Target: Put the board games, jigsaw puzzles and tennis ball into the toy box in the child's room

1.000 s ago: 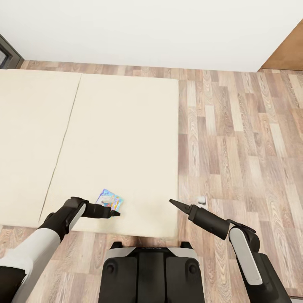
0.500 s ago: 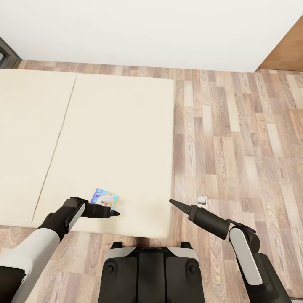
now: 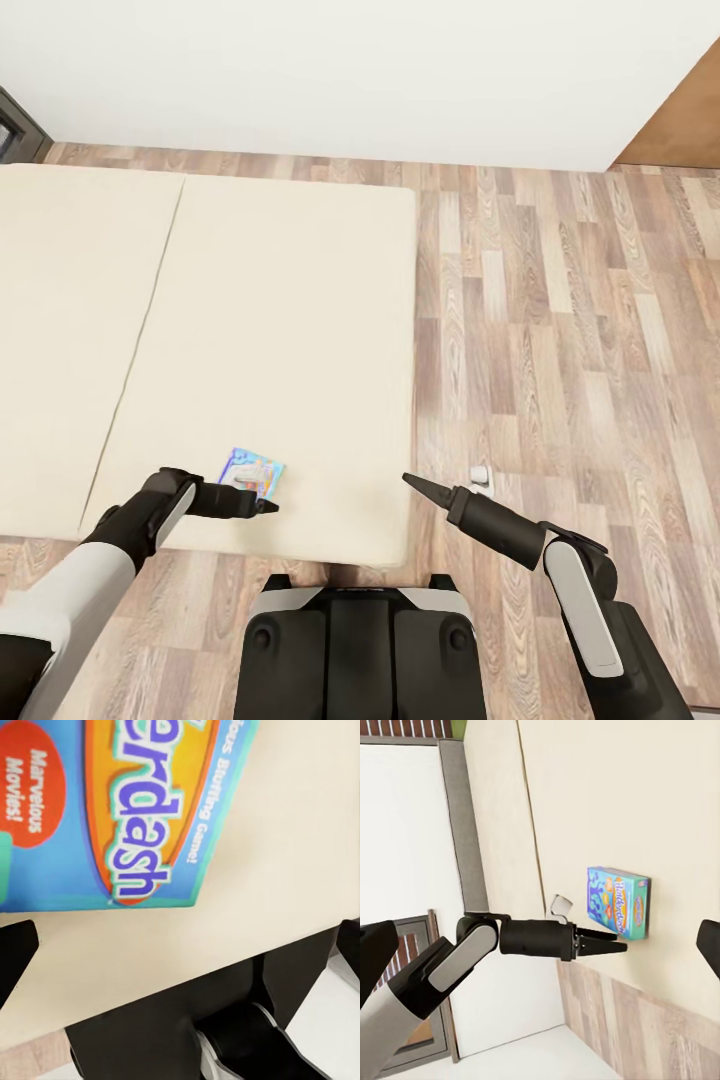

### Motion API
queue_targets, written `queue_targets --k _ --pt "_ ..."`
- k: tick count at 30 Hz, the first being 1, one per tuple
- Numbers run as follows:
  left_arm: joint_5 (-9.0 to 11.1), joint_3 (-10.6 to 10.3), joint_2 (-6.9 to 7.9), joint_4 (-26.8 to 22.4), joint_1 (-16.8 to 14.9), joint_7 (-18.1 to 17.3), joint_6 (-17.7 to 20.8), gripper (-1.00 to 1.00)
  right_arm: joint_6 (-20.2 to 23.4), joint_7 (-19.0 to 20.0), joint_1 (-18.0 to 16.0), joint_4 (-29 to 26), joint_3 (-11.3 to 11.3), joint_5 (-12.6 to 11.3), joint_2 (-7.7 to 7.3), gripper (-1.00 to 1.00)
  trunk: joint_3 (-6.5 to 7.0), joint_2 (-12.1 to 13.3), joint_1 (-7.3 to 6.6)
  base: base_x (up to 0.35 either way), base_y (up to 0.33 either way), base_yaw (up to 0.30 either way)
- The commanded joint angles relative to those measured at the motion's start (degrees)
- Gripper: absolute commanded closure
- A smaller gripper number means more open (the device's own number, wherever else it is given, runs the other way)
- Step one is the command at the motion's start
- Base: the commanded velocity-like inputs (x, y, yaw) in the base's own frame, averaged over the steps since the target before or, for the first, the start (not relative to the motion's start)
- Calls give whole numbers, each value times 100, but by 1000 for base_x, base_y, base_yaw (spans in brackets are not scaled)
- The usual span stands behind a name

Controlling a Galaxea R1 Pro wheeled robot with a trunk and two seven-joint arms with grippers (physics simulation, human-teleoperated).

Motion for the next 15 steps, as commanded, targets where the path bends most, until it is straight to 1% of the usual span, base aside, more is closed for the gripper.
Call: queue_targets --k 1,3,9,15 --pt "59 -29 8 -6 -3 20 42 -100 32 13 -2 -2 -7 -2 1 -100 -6 -9 3 0 25 0" --pt "59 -30 10 -6 -3 22 42 -100 32 12 -2 -1 -8 -2 1 -100 -6 -9 3 0 67 0" --pt "59 -31 11 -6 -3 28 44 -100 32 13 -2 6 -9 -2 1 -100 -6 -9 3 0 146 0" --pt "59 -26 18 -6 -3 22 44 -100 32 16 -2 7 -9 -2 0 -100 -6 -9 3 0 55 0"
